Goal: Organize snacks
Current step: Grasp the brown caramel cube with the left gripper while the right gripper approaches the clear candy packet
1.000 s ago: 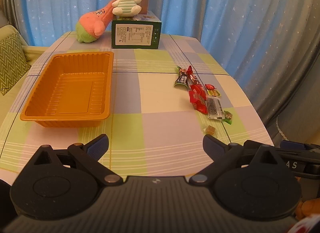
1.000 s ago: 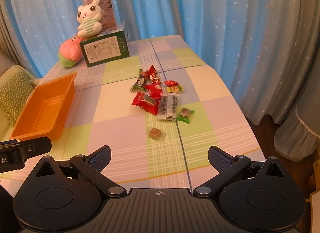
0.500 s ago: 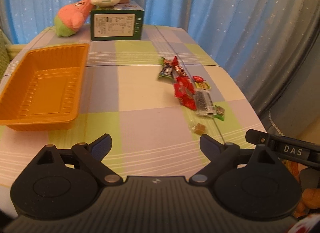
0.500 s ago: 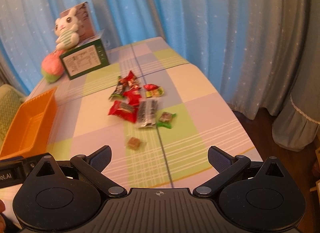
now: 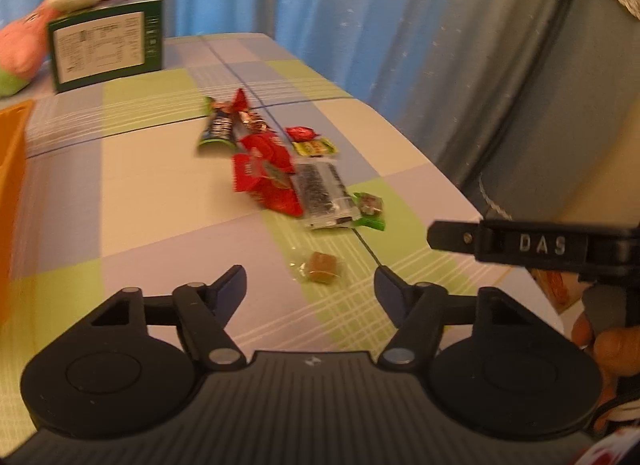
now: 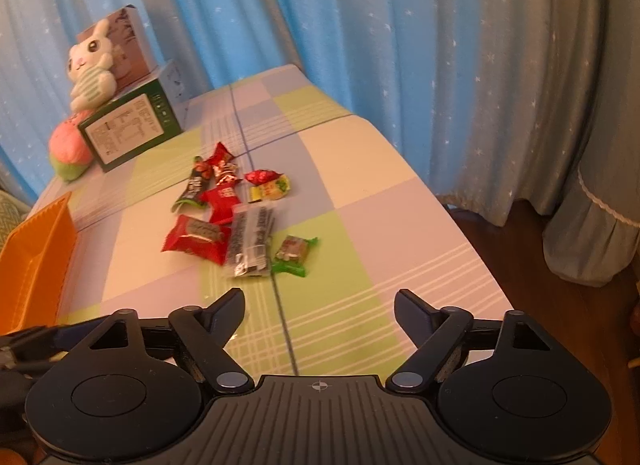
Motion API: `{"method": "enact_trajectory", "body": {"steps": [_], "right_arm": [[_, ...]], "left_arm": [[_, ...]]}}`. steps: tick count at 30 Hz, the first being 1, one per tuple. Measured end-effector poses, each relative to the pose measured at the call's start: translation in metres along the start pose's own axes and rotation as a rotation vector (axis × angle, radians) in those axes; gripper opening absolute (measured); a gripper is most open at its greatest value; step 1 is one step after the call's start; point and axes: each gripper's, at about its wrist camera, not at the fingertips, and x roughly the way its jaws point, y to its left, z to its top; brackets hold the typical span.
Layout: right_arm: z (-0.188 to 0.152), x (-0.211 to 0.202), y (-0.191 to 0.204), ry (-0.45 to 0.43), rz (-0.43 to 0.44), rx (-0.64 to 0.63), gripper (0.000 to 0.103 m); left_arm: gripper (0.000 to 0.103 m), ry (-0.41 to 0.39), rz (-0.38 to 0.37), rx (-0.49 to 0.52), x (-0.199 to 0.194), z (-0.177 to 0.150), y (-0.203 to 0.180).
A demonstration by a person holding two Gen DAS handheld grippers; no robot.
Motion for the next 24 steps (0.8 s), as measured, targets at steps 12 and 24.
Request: {"method": "enact_trajectory", "body": {"steps": [12, 24], "right_arm": [[0.007, 0.018, -0.011, -0.014, -0.018, 0.053, 0.079], [0.010, 0.031, -0.011, -0.016, -0.026, 0.044, 0.079]], "left_arm": [[0.040, 0.039, 0.011, 0.089, 0.053, -0.002, -0.016], [0.030, 0.019, 0.048, 0.140, 0.061, 0.000, -0.013]]}}
